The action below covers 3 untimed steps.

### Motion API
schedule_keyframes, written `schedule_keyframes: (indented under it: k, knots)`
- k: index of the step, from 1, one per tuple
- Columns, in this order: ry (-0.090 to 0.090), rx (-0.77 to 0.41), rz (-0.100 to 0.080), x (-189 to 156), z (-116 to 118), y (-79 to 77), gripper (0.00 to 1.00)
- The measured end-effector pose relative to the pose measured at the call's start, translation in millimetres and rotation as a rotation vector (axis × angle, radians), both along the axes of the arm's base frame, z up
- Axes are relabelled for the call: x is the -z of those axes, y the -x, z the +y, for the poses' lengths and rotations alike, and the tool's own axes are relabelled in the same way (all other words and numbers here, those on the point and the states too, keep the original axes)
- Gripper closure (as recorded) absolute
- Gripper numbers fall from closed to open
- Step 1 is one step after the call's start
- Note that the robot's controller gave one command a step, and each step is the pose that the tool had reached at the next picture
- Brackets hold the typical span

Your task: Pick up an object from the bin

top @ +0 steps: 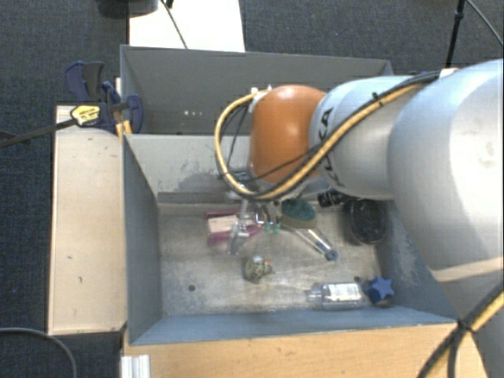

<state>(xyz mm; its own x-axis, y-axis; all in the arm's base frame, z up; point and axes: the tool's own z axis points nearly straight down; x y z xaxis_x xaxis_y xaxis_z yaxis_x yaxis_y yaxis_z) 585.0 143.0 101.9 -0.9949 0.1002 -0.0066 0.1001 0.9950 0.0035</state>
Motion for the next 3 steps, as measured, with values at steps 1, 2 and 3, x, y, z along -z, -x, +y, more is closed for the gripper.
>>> schedule_keyframes:
  k: [1, 2, 3]
  knots:
    - [-0.001, 0.089, -0.002, 1.3, -9.7, -7.0, 0.0]
    - [-0.002, 0.093, -0.003, 28.7, -5.8, -8.5, 0.0]
    - [0.0, 0.093, 0.002, 27.7, -5.4, -9.6, 0.0]
